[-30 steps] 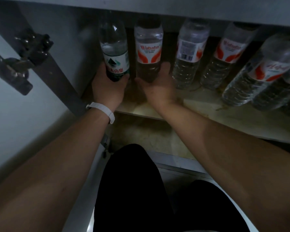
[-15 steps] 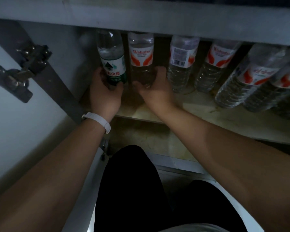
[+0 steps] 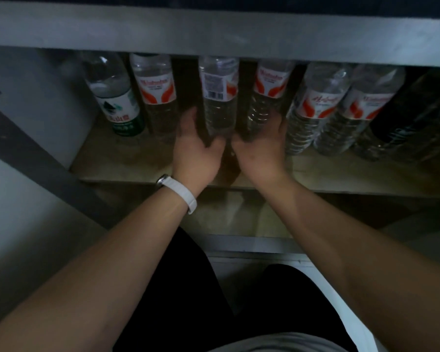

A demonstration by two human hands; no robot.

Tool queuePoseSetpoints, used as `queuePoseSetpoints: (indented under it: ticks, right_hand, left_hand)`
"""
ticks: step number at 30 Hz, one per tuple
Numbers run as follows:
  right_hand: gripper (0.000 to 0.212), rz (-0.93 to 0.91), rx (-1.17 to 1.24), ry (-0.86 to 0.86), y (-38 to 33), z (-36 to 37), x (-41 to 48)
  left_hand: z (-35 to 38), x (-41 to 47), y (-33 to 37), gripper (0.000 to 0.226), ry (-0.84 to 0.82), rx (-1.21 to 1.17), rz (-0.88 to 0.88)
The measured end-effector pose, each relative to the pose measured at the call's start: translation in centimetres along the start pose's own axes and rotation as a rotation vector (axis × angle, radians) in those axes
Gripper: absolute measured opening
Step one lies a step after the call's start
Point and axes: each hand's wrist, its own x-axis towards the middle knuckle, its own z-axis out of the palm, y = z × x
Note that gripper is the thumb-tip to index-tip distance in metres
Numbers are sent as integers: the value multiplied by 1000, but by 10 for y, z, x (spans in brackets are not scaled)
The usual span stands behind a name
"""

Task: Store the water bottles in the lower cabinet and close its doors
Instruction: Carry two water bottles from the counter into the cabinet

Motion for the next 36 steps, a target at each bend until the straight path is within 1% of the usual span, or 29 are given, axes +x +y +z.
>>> queuePoseSetpoints:
  ticks: [3, 6, 11, 13, 16, 19, 22, 24, 27, 30, 33, 36]
  right_hand:
    - [95, 21, 47, 42, 0, 3, 8]
    - [99, 43, 27, 67, 1, 12, 18]
    - [96, 95, 69, 135, 6, 26, 34]
    - [97, 93, 58, 193, 6, 28, 40]
    - [100, 73, 65, 259, 9, 34, 54]
    - [92, 49, 85, 285, 10, 39, 64]
    - [78, 4, 89, 321, 10, 39, 70]
    - [71, -16, 68, 322, 11, 38, 73]
    - [71, -13, 74, 288, 14, 36, 72]
    - [68, 9, 51, 197, 17, 36, 69]
    - [74, 25, 51, 122, 18, 32, 58]
    - [79, 22, 60, 78, 19, 29, 45]
  left_hand:
    - [20, 15, 7, 66, 28, -55, -18]
    - [32, 25, 12, 64, 67, -121, -70]
    - [36, 39, 18, 70, 68, -202, -135]
    - [35, 45, 18, 65, 74, -203, -142]
    - [33, 46, 17, 51, 74, -195, -129]
    - [27, 44, 15, 46, 37, -187, -111]
    - [23, 42, 12, 53, 4, -197, -78]
    - [20, 41, 11, 54, -20, -196, -70]
    - [15, 39, 7, 56, -30, -194, -45]
    - [10, 35, 3, 58, -28, -193, 3]
    - [5, 31, 2, 56, -34, -185, 20]
    - [0, 31, 0, 61, -67, -150, 39]
